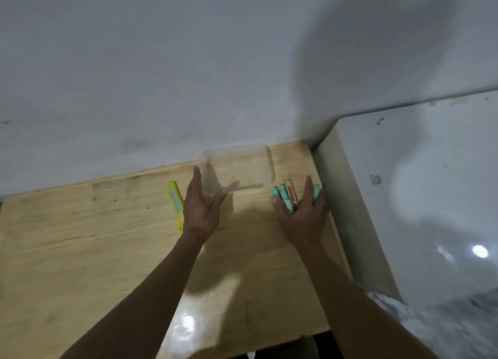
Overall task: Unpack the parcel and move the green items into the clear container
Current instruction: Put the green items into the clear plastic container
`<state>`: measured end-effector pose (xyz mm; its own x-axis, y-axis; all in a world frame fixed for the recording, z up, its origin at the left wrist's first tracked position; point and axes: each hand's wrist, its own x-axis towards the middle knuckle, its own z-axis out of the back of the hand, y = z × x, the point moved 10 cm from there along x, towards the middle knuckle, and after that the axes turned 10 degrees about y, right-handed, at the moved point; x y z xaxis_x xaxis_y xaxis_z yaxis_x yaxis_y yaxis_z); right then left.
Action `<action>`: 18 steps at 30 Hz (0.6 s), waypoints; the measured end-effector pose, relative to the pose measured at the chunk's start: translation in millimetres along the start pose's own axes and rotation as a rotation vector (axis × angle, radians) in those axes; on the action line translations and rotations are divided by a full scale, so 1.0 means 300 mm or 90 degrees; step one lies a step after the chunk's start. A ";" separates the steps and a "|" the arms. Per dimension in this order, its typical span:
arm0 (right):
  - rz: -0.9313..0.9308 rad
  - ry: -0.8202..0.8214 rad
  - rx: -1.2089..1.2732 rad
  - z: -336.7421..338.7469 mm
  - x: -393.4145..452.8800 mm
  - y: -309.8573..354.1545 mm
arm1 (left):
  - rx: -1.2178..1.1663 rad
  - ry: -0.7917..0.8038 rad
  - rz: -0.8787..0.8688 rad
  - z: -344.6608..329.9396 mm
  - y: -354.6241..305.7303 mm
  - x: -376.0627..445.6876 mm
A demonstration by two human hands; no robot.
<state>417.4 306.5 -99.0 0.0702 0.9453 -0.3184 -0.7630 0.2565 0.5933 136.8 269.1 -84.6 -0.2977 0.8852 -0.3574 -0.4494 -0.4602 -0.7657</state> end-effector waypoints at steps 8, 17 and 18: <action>0.111 -0.055 -0.203 -0.033 0.025 0.049 | -0.006 -0.034 0.018 -0.012 0.012 -0.005; 0.236 -0.105 -0.276 0.016 0.058 0.053 | 0.006 -0.050 0.029 -0.017 0.025 -0.004; 0.247 -0.108 -0.271 0.015 0.059 0.054 | 0.011 -0.053 0.029 -0.017 0.025 -0.004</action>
<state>409.2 328.4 -91.8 -0.1896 0.9819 0.0053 -0.9413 -0.1833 0.2833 138.0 264.9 -92.7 -0.3868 0.8548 -0.3460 -0.4482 -0.5022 -0.7396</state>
